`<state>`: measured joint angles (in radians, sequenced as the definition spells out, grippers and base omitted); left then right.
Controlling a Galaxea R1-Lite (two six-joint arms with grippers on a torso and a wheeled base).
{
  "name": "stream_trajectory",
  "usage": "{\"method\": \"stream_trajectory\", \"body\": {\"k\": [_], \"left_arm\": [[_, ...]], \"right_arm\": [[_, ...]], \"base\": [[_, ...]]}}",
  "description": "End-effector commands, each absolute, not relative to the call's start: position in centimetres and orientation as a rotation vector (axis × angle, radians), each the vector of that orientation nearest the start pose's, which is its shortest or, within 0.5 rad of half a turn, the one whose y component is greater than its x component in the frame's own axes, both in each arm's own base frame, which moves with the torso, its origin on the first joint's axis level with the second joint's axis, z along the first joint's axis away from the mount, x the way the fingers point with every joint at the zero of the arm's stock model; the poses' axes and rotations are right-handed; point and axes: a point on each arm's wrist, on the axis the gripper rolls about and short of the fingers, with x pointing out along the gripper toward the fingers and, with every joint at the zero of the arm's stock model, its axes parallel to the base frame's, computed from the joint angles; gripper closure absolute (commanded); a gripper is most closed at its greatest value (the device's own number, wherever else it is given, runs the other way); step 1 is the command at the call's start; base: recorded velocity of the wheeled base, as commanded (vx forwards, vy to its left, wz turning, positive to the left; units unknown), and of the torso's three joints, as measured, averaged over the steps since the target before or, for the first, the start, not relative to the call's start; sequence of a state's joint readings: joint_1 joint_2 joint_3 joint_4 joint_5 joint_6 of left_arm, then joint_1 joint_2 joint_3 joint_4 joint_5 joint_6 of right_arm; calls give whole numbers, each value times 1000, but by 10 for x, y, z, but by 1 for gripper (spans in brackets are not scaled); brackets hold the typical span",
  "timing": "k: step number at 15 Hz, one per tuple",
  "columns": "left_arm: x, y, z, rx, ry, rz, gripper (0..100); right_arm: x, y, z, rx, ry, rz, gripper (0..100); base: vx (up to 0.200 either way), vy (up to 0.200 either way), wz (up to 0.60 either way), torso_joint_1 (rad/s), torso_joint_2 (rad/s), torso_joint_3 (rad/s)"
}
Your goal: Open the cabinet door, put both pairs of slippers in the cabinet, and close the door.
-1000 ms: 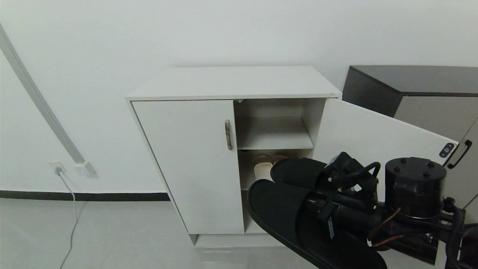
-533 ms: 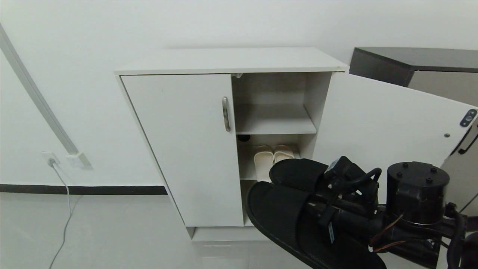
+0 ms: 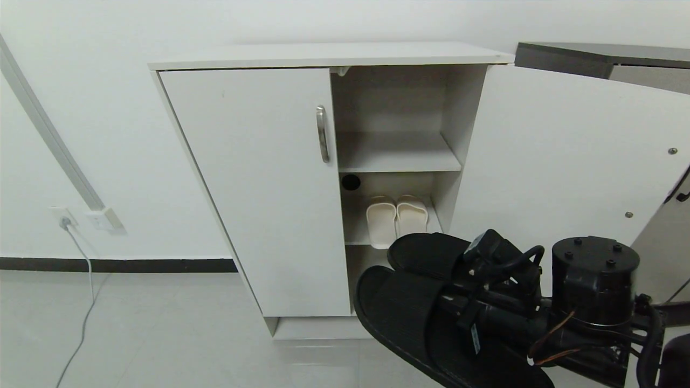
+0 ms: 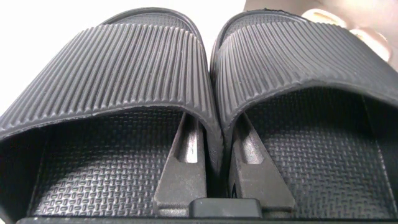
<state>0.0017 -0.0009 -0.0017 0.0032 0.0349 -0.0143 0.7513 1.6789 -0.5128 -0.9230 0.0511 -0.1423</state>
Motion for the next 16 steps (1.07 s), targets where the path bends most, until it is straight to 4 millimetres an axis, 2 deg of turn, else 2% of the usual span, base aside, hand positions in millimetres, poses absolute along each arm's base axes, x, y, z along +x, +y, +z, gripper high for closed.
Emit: {"method": "stream_trajectory", "body": {"k": [1, 7, 8, 10, 12, 14, 16], "left_arm": [[-23, 1, 76, -14, 0, 37, 100], [-23, 1, 76, -15, 1, 38, 100], [-23, 1, 76, -15, 1, 37, 100], [-23, 1, 76, -14, 1, 38, 100], [-23, 1, 76, -14, 1, 37, 100], [-23, 1, 76, -11, 1, 37, 100], [-23, 1, 76, -12, 1, 37, 100]], "right_arm": [[197, 186, 140, -223, 186, 816, 100], [198, 186, 135, -229, 197, 817, 100], [203, 191, 136, -213, 178, 807, 100], [216, 206, 135, -159, 159, 732, 100], [229, 237, 131, -54, 176, 548, 100], [242, 257, 118, -73, 211, 411, 100], [260, 279, 118, -73, 187, 239, 100]], "base": [[0, 0, 0, -2, 61, 56], [0, 0, 0, 0, 0, 0], [0, 0, 0, 0, 0, 0], [0, 0, 0, 0, 0, 0], [0, 0, 0, 0, 0, 0], [0, 0, 0, 0, 0, 0], [0, 0, 0, 0, 0, 0]]}}
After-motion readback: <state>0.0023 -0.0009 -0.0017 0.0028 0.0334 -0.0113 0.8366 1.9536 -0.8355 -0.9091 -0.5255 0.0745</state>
